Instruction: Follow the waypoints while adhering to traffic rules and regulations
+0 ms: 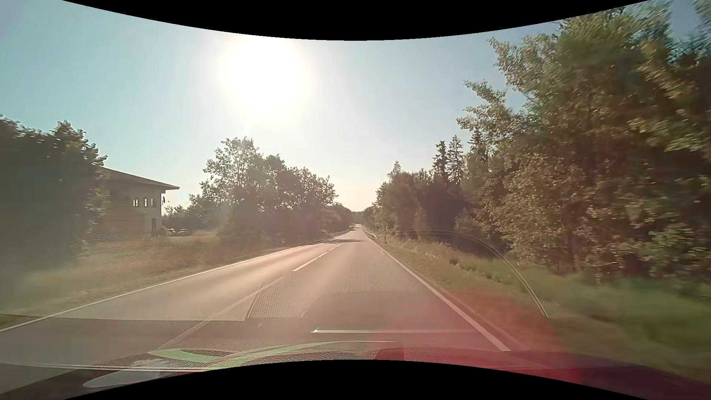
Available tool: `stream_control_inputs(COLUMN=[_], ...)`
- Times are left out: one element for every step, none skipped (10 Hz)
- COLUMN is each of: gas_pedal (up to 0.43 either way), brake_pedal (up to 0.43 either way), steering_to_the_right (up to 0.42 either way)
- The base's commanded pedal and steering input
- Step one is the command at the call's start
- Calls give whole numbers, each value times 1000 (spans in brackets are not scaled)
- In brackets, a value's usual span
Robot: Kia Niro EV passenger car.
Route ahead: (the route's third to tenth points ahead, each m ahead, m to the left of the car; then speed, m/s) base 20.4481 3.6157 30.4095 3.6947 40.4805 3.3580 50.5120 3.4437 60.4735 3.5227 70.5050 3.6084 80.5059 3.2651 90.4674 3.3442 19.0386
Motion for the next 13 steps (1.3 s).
stream_control_inputs(gas_pedal=[240,220,220,220,220,220,228,228,240,240,240,240,240], brake_pedal=[0,0,0,0,0,0,0,0,0,0,0,0,0], steering_to_the_right=[-2,-2,-1,-1,-1,-1,0,0,0,0,0,-1,-2])
